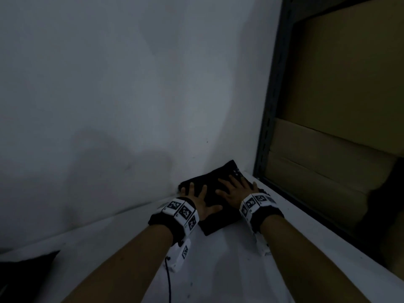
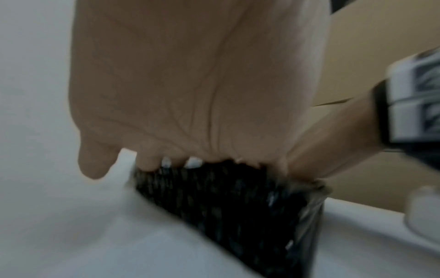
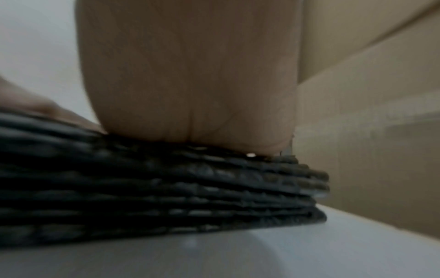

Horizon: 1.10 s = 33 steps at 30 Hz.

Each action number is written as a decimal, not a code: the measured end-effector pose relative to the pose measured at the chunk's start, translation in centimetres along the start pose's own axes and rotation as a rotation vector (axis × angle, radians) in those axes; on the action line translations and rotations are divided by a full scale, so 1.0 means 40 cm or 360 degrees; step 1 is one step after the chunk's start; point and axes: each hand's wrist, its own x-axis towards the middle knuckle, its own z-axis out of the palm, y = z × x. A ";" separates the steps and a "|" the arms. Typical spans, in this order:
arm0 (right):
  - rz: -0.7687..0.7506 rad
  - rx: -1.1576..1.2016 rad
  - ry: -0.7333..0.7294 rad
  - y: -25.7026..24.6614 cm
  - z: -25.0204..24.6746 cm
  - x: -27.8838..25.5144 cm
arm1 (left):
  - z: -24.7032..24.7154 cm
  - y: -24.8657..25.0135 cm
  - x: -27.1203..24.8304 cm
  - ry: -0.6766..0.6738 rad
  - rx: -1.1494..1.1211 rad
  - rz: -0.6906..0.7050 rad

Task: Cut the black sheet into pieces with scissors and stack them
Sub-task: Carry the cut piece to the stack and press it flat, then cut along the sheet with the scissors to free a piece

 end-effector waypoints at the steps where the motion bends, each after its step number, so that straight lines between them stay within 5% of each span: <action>1: -0.0005 -0.0051 0.0068 -0.008 -0.015 -0.015 | -0.016 -0.004 -0.022 -0.0015 0.0059 0.0005; 6: -0.0223 -0.0264 0.0439 -0.063 -0.092 -0.112 | -0.086 -0.062 -0.138 -0.0036 -0.0019 0.0042; 16: -0.0469 0.0091 0.0504 -0.273 -0.187 -0.378 | -0.122 -0.252 -0.466 0.0398 -0.0329 0.0058; 21: -0.0656 0.0183 0.0385 -0.410 -0.154 -0.528 | -0.097 -0.373 -0.671 0.0466 -0.0525 0.0092; 28: -0.0984 0.0917 -0.0036 -0.643 -0.044 -0.735 | 0.009 -0.576 -0.898 0.0600 -0.0482 -0.0226; 33: -0.1122 0.0799 -0.0226 -0.787 0.056 -0.814 | 0.107 -0.674 -0.990 0.0345 -0.0220 -0.0468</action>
